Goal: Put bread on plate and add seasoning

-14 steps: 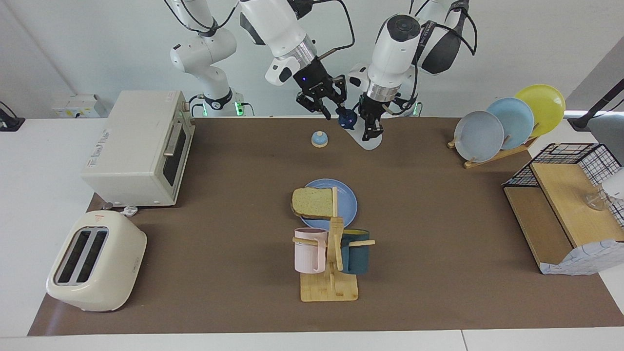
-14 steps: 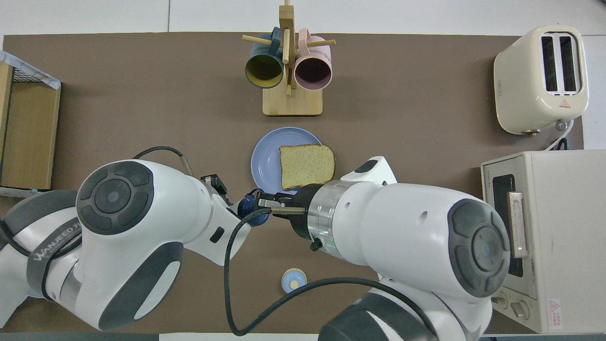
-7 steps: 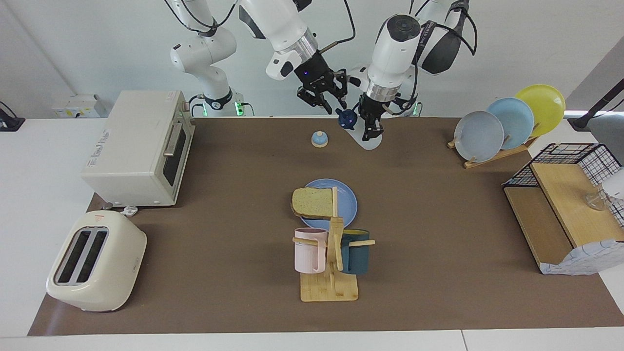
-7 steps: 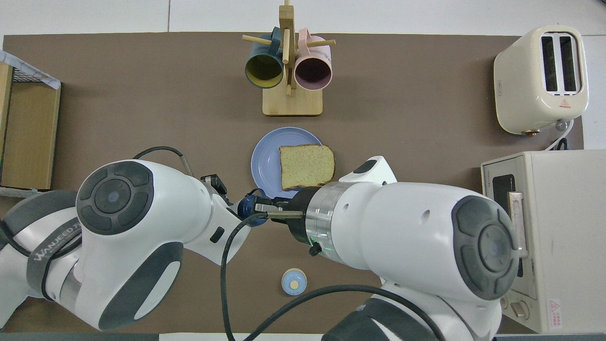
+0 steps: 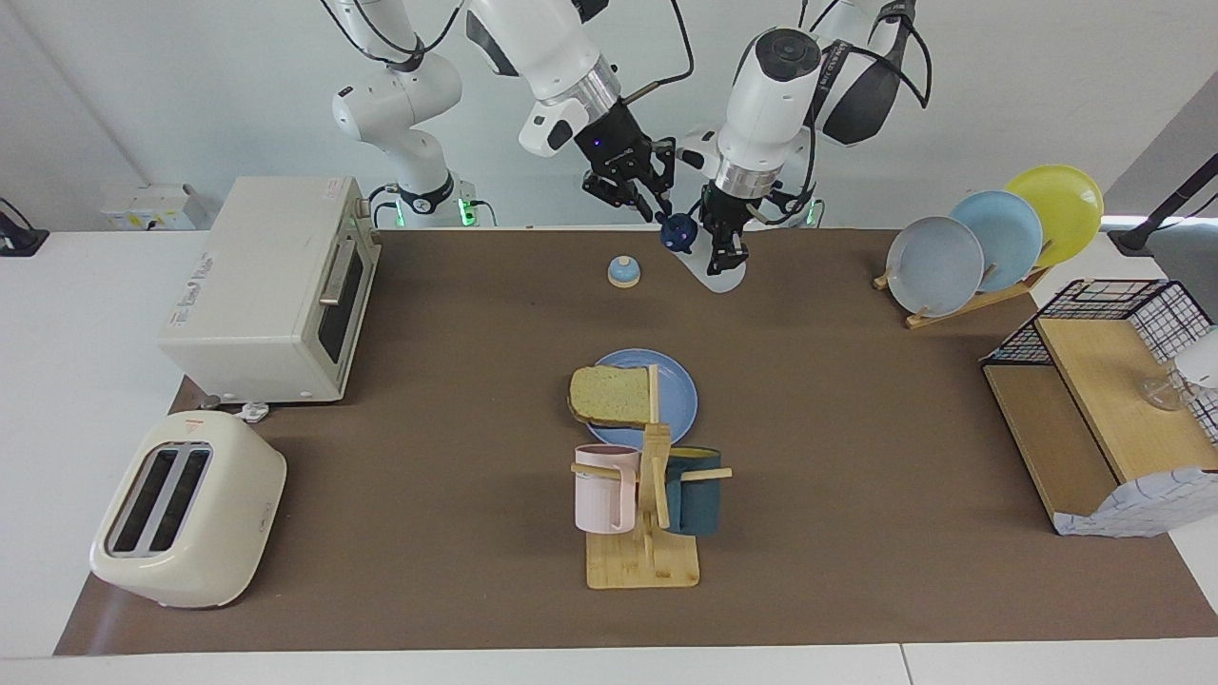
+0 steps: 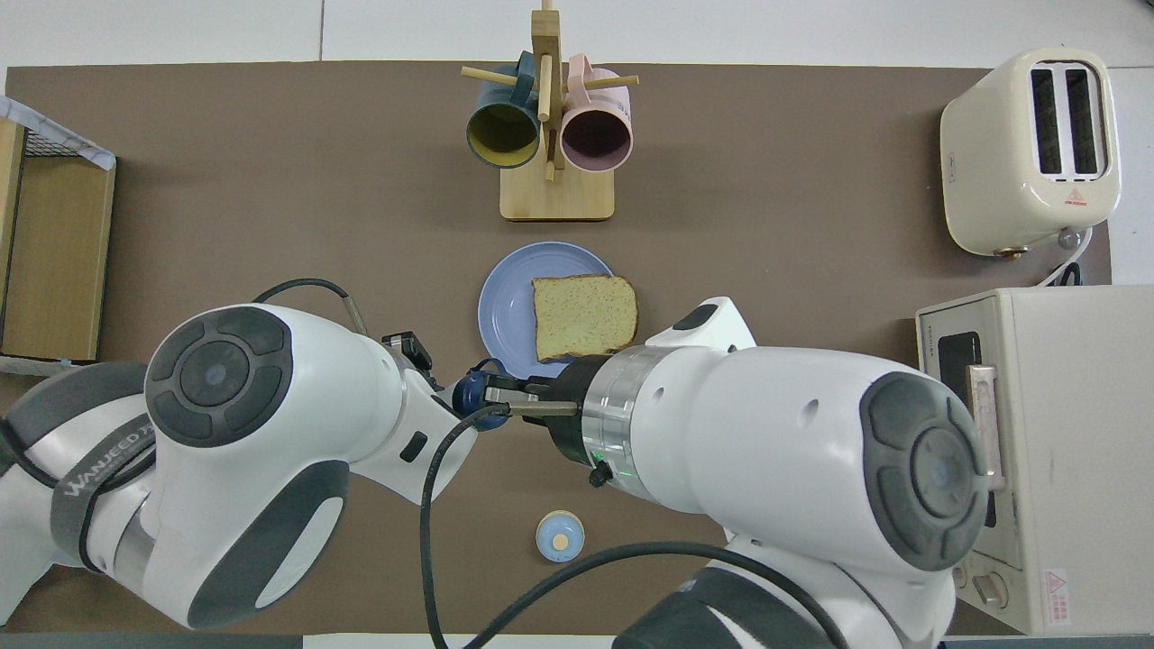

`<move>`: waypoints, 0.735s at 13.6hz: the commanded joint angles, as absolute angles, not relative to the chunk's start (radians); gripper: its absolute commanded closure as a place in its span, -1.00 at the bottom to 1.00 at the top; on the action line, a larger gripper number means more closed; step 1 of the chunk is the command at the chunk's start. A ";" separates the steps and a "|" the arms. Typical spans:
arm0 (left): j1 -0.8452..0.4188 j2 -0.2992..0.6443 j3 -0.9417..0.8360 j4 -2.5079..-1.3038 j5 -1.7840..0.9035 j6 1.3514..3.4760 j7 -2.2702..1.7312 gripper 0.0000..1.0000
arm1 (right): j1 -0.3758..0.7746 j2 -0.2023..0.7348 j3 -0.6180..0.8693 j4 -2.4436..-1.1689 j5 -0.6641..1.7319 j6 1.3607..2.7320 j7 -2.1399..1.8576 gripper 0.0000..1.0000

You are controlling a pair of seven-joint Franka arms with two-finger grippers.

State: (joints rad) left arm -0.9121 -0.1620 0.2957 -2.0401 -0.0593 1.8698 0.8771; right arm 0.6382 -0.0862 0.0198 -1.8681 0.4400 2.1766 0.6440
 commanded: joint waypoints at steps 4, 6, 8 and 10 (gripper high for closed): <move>-0.917 -0.196 0.301 -2.072 -0.055 1.893 0.864 1.00 | 0.637 -0.092 0.020 -1.868 0.457 2.163 0.660 1.00; -0.917 -0.196 0.301 -2.074 -0.055 1.893 0.864 1.00 | 0.626 -0.087 0.018 -1.864 0.460 2.161 0.663 1.00; -0.917 -0.196 0.301 -2.074 -0.055 1.893 0.864 1.00 | 0.606 -0.083 0.009 -1.861 0.500 2.164 0.686 1.00; -0.917 -0.196 0.301 -2.074 -0.055 1.893 0.865 1.00 | 0.578 -0.081 0.008 -1.858 0.575 2.166 0.689 1.00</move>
